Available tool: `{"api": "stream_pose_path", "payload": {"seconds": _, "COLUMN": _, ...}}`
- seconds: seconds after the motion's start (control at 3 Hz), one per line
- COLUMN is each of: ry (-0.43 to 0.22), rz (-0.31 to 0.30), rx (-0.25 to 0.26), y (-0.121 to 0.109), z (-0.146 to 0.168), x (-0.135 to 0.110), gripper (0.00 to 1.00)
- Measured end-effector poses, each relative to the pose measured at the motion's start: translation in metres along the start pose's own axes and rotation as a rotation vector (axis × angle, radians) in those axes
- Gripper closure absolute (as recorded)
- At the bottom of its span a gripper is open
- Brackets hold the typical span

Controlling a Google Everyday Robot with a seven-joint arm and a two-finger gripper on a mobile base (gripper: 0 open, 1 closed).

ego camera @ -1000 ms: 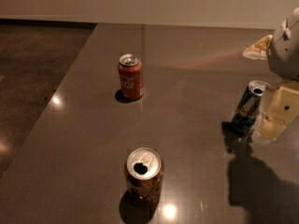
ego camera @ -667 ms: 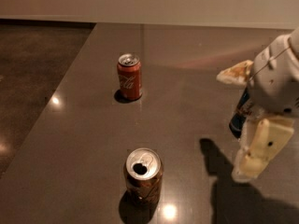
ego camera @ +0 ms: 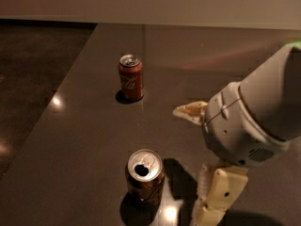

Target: Move orange can near coke can

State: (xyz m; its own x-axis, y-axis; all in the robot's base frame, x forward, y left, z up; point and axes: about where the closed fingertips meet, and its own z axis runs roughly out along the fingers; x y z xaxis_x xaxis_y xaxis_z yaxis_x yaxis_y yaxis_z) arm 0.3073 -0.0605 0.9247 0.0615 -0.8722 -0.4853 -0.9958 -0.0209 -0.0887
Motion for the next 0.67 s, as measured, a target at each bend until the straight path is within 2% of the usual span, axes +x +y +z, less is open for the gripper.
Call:
{"api": "stream_pose_path", "payload": {"seconds": 0.33, "ry": -0.066, "rz": -0.052, "rx": -0.037, "y": 0.015, "z": 0.032, "x": -0.030, "gripper": 0.00}}
{"api": "stream_pose_path", "payload": {"seconds": 0.67, "ry": -0.100, "rz": -0.078, "rx": -0.064, "y": 0.022, "z": 0.056, "x": -0.046, "gripper": 0.00}}
